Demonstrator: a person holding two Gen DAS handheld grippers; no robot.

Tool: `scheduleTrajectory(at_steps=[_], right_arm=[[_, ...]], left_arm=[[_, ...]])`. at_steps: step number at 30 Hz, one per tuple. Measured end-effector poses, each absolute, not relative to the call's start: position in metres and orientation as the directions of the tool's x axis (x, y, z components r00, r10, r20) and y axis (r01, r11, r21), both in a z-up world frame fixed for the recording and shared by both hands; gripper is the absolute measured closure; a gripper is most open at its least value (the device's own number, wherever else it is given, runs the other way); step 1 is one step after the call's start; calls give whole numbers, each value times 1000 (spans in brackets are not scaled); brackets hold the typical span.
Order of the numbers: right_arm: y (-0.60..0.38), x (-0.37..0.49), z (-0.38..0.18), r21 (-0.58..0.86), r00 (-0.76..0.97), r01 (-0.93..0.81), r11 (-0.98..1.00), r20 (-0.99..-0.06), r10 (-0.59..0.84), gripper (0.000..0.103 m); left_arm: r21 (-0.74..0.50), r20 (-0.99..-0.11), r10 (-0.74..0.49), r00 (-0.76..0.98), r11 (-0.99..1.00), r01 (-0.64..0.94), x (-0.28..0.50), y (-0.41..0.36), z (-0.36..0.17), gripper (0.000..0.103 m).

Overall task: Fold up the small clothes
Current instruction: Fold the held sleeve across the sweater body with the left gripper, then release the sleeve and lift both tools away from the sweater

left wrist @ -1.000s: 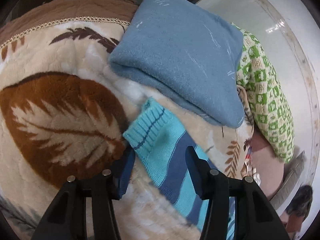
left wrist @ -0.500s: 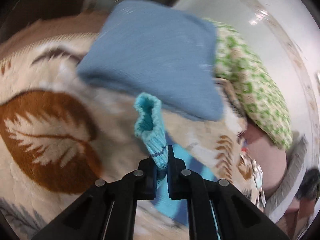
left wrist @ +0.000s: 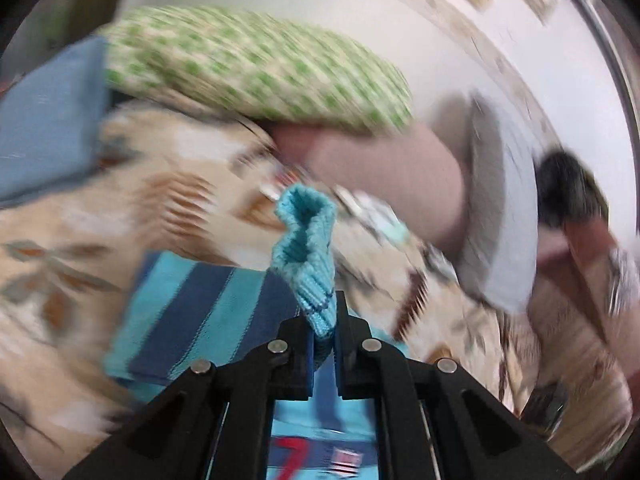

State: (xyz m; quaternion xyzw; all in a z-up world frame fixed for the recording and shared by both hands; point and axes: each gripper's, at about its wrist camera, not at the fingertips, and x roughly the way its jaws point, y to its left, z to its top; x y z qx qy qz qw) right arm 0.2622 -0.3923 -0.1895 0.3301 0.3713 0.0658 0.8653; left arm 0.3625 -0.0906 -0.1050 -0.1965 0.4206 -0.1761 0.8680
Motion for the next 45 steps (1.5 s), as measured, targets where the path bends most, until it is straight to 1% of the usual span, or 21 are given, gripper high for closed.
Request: scheduleTrajectory(at_steps=[2, 4, 6, 7, 9, 10, 12, 14, 16, 20, 24, 27, 28, 30, 32, 34, 36, 38, 41, 42, 45], right_arm=[[-407, 260, -188, 640, 726, 146, 754, -587, 358, 58], [-417, 258, -186, 645, 736, 154, 749, -581, 348, 58], [-424, 257, -185, 655, 739, 158, 739, -575, 352, 58], [-428, 258, -187, 666, 736, 162, 728, -573, 360, 58], [-433, 260, -190, 684, 729, 174, 708, -573, 375, 56], [-433, 261, -191, 691, 727, 176, 701, -571, 381, 54], [-429, 262, -191, 685, 726, 167, 709, -572, 381, 53], [-419, 265, -187, 667, 725, 140, 732, -572, 384, 53], [-407, 268, -185, 654, 718, 102, 749, -570, 400, 53], [-368, 276, -182, 611, 684, 9, 791, -581, 442, 53], [-321, 282, -186, 574, 626, -107, 812, -595, 503, 53], [-299, 285, -198, 514, 597, -120, 849, -646, 475, 53], [-297, 287, -204, 500, 589, -105, 860, -666, 459, 53], [-299, 295, -224, 490, 546, -45, 871, -718, 432, 53], [-306, 296, -230, 523, 552, -35, 852, -700, 453, 54], [-303, 293, -221, 484, 564, -44, 874, -710, 421, 54], [-296, 285, -206, 423, 618, -79, 903, -690, 377, 54], [-295, 283, -202, 413, 631, -97, 906, -678, 377, 53], [-293, 294, -223, 399, 564, -52, 916, -745, 356, 53], [-292, 296, -228, 404, 556, -60, 913, -746, 366, 53], [-289, 291, -217, 372, 572, -82, 925, -742, 349, 53]], left_arm=[[-470, -696, -497, 518, 861, 195, 363, -136, -126, 96], [-464, -734, -516, 442, 856, 230, 359, -168, -148, 94], [-496, -749, -563, 348, 826, 268, 355, -188, -165, 81], [-509, -745, -581, 328, 813, 282, 352, -189, -167, 77], [-530, -706, -623, 336, 780, 334, 340, -187, -158, 69], [-528, -683, -635, 362, 771, 355, 337, -178, -147, 65], [-513, -641, -626, 445, 780, 359, 332, -151, -127, 39], [-471, -617, -567, 546, 822, 321, 330, -123, -114, 33], [-412, -634, -481, 605, 873, 262, 333, -94, -113, 33], [-304, -726, -313, 612, 945, 122, 339, -52, -143, 33], [-266, -796, -266, 544, 961, 80, 336, -33, -183, 33], [-209, -860, -206, 468, 977, 45, 340, -31, -212, 32], [-216, -859, -212, 465, 975, 45, 339, -27, -217, 31], [-178, -852, -189, 488, 982, 70, 335, -30, -214, 31], [-163, -850, -176, 496, 984, 70, 333, -32, -211, 31], [-152, -840, -163, 517, 986, 64, 330, -32, -204, 31], [-112, -820, -128, 558, 992, 63, 326, -36, -197, 31], [-72, -792, -101, 602, 995, 71, 320, -42, -189, 31], [18, -799, -37, 601, 996, 85, 326, -54, -196, 31], [48, -814, -12, 581, 995, 86, 327, -56, -203, 31], [32, -807, -21, 590, 996, 79, 322, -54, -195, 31]])
